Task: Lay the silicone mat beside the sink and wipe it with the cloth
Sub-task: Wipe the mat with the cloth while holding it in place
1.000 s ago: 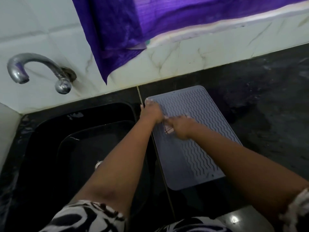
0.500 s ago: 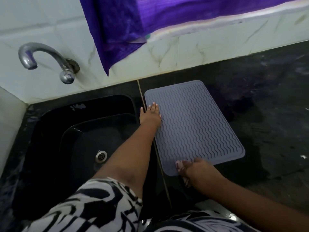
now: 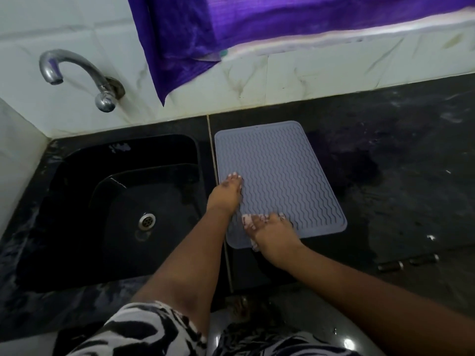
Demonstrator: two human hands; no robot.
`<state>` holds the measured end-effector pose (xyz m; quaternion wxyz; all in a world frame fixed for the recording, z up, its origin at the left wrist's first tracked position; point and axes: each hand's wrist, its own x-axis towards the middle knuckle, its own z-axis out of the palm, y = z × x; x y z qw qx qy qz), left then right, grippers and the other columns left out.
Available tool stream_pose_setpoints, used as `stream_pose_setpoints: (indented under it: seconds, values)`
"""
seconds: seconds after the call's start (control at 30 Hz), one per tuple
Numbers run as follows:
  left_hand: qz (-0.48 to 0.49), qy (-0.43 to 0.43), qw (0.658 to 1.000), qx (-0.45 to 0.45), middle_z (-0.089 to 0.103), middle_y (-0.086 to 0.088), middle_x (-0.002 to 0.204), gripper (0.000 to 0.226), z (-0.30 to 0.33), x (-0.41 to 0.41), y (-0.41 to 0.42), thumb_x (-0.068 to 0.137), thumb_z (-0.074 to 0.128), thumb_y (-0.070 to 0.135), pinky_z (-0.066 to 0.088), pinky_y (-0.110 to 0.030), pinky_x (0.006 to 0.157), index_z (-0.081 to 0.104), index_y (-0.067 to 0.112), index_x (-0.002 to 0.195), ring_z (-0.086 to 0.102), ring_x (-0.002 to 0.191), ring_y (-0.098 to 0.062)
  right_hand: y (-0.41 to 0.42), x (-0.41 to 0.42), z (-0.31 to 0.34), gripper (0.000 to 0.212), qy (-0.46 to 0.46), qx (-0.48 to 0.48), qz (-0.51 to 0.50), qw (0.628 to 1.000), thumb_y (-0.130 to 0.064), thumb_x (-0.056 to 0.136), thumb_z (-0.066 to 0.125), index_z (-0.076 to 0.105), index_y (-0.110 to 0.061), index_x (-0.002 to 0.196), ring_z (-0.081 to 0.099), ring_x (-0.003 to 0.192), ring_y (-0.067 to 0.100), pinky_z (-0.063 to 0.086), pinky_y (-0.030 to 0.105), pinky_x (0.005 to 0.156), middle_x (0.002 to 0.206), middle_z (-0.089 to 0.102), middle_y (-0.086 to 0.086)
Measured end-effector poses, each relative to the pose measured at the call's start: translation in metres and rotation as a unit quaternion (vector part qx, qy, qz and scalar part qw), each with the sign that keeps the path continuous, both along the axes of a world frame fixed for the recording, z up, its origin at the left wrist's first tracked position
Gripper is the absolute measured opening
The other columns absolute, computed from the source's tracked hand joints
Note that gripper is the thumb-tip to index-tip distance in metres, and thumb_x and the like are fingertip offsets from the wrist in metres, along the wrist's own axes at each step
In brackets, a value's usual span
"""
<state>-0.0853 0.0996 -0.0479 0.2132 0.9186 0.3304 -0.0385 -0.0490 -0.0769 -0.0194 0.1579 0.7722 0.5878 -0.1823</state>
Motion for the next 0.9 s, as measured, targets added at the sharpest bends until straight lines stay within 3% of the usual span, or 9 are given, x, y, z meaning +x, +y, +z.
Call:
stream_pose_setpoints:
  seconds: [0.13, 0.23, 0.3, 0.4, 0.57, 0.67, 0.77, 0.83, 0.9]
  values:
    - [-0.015, 0.065, 0.998, 0.005, 0.007, -0.006, 0.163, 0.049, 0.009, 0.005, -0.005, 0.106, 0.022, 0.017, 0.015, -0.034, 0.121, 0.014, 0.01, 0.154, 0.012, 0.149, -0.019, -0.026, -0.015, 0.013, 0.052, 0.008, -0.01, 0.039, 0.999, -0.026, 0.093, 0.05, 0.036, -0.013, 0.142, 0.046, 0.116, 0.037, 0.042, 0.052, 0.1, 0.14, 0.046, 0.013]
    - [-0.016, 0.074, 0.996, -0.038, 0.003, -0.009, 0.163, 0.051, 0.016, -0.002, -0.013, 0.105, 0.025, 0.013, 0.009, -0.034, 0.121, 0.01, 0.007, 0.154, 0.004, 0.15, -0.023, -0.021, 0.0, 0.042, 0.032, 0.146, -0.053, 0.011, 0.988, -0.019, 0.095, 0.052, 0.059, -0.014, 0.126, 0.062, 0.101, 0.019, 0.054, 0.032, 0.084, 0.123, 0.061, 0.008]
    - [0.001, 0.03, 0.999, -0.044, 0.024, -0.015, 0.158, 0.05, 0.019, -0.01, -0.015, 0.102, 0.035, 0.015, 0.024, -0.034, 0.117, 0.027, 0.01, 0.15, 0.024, 0.145, -0.029, -0.014, 0.028, 0.063, 0.03, 0.319, -0.065, -0.107, 0.94, -0.007, 0.092, 0.055, 0.069, -0.021, 0.115, 0.07, 0.077, 0.007, 0.059, 0.027, 0.066, 0.105, 0.067, 0.002]
    - [0.085, -0.089, 0.992, -0.015, 0.053, -0.019, 0.133, 0.043, 0.02, -0.021, -0.013, 0.095, 0.046, 0.019, 0.044, -0.039, 0.1, 0.045, 0.016, 0.138, 0.052, 0.121, -0.036, -0.007, 0.068, 0.073, 0.025, 0.474, 0.074, -0.278, 0.832, -0.015, 0.093, 0.057, 0.075, -0.028, 0.103, 0.071, 0.09, 0.018, 0.061, 0.035, 0.079, 0.106, 0.072, 0.001]
    - [0.113, -0.183, 0.973, 0.086, 0.064, -0.008, 0.093, 0.013, 0.035, -0.006, 0.012, 0.093, 0.049, 0.019, 0.053, -0.038, 0.071, 0.06, 0.013, 0.097, 0.061, 0.086, -0.026, 0.024, 0.113, 0.066, 0.018, 0.38, 0.186, -0.363, 0.83, -0.028, 0.093, 0.06, 0.072, -0.031, 0.105, 0.067, 0.083, 0.024, 0.063, 0.036, 0.061, 0.104, 0.067, 0.002]
    - [0.105, -0.151, 0.982, 0.047, 0.06, -0.008, 0.1, 0.014, 0.041, 0.018, 0.037, 0.094, 0.051, 0.027, 0.051, -0.038, 0.077, 0.055, 0.014, 0.094, 0.058, 0.093, -0.026, 0.057, 0.141, 0.079, 0.019, 0.39, 0.215, -0.375, 0.813, -0.029, 0.093, 0.06, 0.072, -0.022, 0.106, 0.068, 0.084, 0.025, 0.063, 0.039, 0.065, 0.095, 0.07, 0.01]
    - [0.009, -0.003, 0.999, 0.034, 0.042, -0.01, 0.141, 0.057, 0.034, 0.045, 0.061, 0.087, 0.061, 0.047, 0.036, -0.044, 0.108, 0.042, 0.016, 0.132, 0.039, 0.131, -0.029, 0.101, 0.165, 0.089, 0.027, 0.304, 0.236, -0.337, 0.859, -0.034, 0.093, 0.058, 0.067, -0.023, 0.116, 0.066, 0.093, 0.023, 0.058, 0.03, 0.064, 0.098, 0.068, 0.002]
    - [-0.043, 0.016, 0.999, 0.026, 0.023, -0.01, 0.157, 0.103, 0.034, 0.066, 0.079, 0.073, 0.072, 0.057, 0.019, -0.045, 0.119, 0.02, 0.013, 0.15, 0.021, 0.145, -0.028, 0.139, 0.177, 0.088, 0.037, 0.244, 0.198, -0.302, 0.9, -0.033, 0.091, 0.061, 0.061, -0.023, 0.126, 0.06, 0.109, 0.026, 0.052, 0.036, 0.09, 0.119, 0.064, 0.005]
    - [-0.04, -0.037, 0.998, 0.012, 0.02, -0.008, 0.16, 0.121, 0.035, 0.088, 0.102, 0.062, 0.081, 0.058, 0.012, -0.043, 0.121, 0.015, 0.012, 0.153, 0.017, 0.148, -0.025, 0.174, 0.183, 0.078, 0.042, 0.216, 0.178, -0.256, 0.925, -0.028, 0.091, 0.06, 0.057, -0.022, 0.132, 0.054, 0.122, 0.028, 0.043, 0.04, 0.107, 0.132, 0.058, 0.008]
